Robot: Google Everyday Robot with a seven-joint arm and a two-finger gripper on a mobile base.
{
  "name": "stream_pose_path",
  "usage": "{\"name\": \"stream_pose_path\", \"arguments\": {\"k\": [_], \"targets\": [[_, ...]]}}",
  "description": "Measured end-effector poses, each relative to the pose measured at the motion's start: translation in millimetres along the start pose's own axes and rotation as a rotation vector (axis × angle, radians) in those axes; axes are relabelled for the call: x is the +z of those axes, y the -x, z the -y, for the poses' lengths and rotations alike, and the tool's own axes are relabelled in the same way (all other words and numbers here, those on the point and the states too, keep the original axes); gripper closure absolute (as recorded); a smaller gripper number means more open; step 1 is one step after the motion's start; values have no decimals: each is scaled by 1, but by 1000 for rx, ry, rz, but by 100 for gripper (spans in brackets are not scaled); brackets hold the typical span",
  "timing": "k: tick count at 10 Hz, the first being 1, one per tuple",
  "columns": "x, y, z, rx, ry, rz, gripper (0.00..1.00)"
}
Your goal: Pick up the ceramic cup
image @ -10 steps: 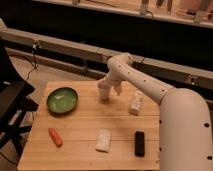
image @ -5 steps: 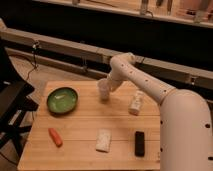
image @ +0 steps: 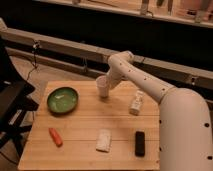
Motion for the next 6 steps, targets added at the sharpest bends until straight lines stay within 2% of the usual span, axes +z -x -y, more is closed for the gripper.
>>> {"name": "stream_pose_path", "arguments": {"k": [1,6], "targets": [[-6,1,4,-6,-6,3,100],[-11,-2,11,-11,-14,-6,100]]}}
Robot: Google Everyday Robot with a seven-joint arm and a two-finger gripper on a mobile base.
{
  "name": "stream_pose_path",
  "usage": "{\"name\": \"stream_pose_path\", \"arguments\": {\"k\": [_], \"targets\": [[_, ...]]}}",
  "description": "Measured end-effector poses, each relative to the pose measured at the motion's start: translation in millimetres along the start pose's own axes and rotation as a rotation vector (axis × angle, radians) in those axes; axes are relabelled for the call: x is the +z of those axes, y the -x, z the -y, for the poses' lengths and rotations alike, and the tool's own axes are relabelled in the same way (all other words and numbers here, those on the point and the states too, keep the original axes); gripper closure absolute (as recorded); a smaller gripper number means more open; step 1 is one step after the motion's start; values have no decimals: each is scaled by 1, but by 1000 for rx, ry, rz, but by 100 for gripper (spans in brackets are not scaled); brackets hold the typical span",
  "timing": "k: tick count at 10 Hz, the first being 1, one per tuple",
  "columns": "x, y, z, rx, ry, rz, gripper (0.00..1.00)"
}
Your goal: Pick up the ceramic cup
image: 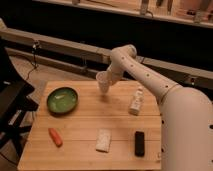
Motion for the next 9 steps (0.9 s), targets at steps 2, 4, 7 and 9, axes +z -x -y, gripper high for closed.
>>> {"name": "stream_pose_path", "arguments": {"k": [2,4,7,9], "targets": [[-11,-4,0,-1,-2,-1,100],[-12,-4,4,-7,-6,-2,100],[-14,-6,6,-6,-5,-4,100],[-18,-7,7,-6,-6,-3,100]]}}
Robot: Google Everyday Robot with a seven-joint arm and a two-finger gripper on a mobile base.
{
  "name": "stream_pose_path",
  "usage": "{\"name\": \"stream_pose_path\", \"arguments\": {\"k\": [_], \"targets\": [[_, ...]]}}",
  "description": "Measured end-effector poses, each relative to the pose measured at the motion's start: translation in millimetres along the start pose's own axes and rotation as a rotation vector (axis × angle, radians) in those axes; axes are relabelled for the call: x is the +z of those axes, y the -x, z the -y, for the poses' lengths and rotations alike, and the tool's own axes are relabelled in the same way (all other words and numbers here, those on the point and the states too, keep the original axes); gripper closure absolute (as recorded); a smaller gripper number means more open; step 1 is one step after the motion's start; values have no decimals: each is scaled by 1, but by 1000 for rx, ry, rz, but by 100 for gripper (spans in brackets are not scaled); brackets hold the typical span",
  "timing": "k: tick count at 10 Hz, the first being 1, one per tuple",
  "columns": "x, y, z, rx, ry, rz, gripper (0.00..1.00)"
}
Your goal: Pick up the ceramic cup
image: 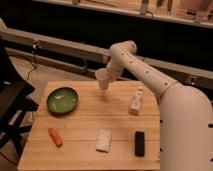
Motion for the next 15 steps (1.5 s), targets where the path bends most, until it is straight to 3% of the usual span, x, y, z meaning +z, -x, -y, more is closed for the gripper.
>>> {"name": "stream_pose_path", "arguments": {"k": [15], "targets": [[-8,-6,8,-5,-5,-2,100]]}}
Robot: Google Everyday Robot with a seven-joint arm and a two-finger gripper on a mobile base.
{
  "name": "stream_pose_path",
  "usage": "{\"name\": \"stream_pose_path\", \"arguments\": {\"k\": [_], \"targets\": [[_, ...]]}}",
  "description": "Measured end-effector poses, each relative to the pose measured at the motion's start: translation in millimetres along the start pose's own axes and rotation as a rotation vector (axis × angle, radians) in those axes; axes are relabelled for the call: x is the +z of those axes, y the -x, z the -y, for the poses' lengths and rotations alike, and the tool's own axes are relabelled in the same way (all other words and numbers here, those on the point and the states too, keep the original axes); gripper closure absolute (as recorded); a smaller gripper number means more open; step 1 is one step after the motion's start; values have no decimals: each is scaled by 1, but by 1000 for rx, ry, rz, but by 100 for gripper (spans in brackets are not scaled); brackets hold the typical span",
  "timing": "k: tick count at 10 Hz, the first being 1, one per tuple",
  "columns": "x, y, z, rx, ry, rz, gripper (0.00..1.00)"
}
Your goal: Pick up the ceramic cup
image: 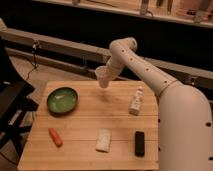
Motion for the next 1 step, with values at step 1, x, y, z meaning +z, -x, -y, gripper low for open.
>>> {"name": "stream_pose_path", "arguments": {"k": [1], "targets": [[-1,0,0,0,-1,0,100]]}}
